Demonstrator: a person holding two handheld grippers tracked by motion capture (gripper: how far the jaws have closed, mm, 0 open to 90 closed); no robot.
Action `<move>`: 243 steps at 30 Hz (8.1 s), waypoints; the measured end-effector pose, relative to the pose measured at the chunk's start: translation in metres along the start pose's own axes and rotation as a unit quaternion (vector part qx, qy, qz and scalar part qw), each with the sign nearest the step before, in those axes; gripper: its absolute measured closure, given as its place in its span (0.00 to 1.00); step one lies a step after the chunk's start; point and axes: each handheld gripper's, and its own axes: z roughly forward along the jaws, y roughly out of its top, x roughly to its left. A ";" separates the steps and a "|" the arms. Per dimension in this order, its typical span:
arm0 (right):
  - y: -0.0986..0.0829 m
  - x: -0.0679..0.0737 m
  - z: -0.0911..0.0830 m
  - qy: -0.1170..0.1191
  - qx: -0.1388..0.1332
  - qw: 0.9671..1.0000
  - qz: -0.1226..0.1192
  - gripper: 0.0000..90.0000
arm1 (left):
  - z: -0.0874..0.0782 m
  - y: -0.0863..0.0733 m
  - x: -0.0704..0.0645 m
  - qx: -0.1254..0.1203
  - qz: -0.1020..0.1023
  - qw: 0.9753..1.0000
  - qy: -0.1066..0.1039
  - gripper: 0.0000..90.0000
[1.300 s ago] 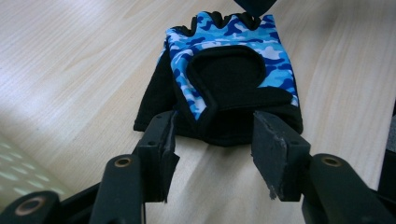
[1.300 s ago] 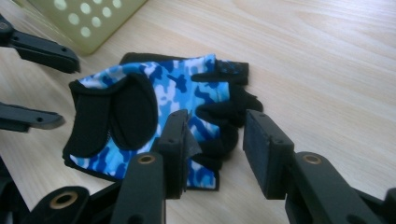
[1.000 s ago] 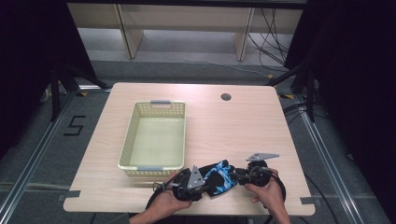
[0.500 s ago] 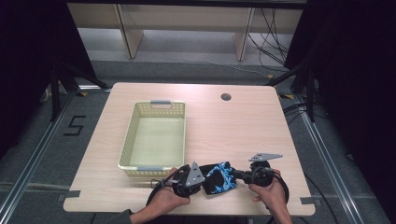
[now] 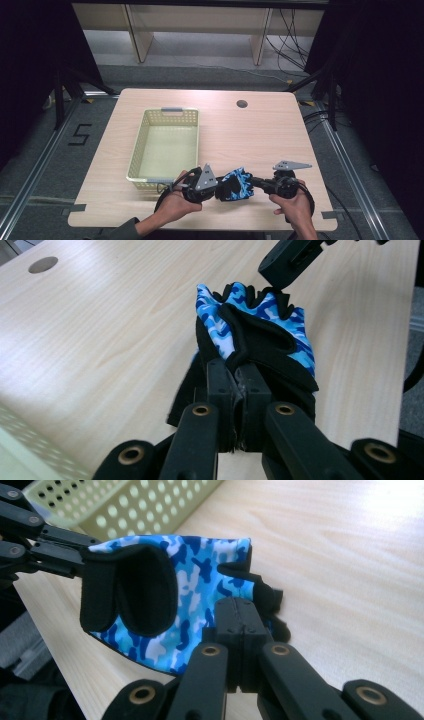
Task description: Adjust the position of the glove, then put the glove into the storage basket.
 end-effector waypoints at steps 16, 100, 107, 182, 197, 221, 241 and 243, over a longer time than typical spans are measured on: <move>-0.009 -0.004 0.014 -0.005 0.030 0.999 0.032 1.00 | 0.029 0.000 0.008 0.071 0.035 0.997 0.022 0.91; -0.024 0.010 0.039 -0.011 0.113 0.993 -0.013 0.93 | 0.006 -0.060 -0.012 0.079 -0.247 0.960 -0.109 0.53; -0.027 0.009 0.038 -0.003 0.102 0.995 -0.020 0.92 | 0.016 -0.056 -0.015 0.077 -0.263 0.952 -0.137 0.56; 0.065 0.100 0.009 0.075 -0.015 0.992 -0.097 0.95 | -0.107 -0.020 0.059 -0.037 -0.215 0.972 -0.092 0.94; 0.111 0.111 0.068 0.091 0.013 0.993 -0.079 0.95 | -0.123 -0.036 0.118 -0.016 -0.238 0.970 -0.055 0.94; 0.118 0.117 0.164 0.066 0.102 0.990 -0.077 0.95 | -0.101 -0.084 0.166 0.075 -0.282 0.955 -0.043 0.94; 0.117 0.124 0.191 0.030 0.175 0.980 -0.089 0.94 | -0.094 -0.085 0.169 0.154 -0.239 0.958 -0.023 0.66; 0.117 0.123 0.190 0.031 0.173 0.980 -0.093 0.93 | -0.098 -0.084 0.172 0.168 -0.249 0.953 -0.026 0.56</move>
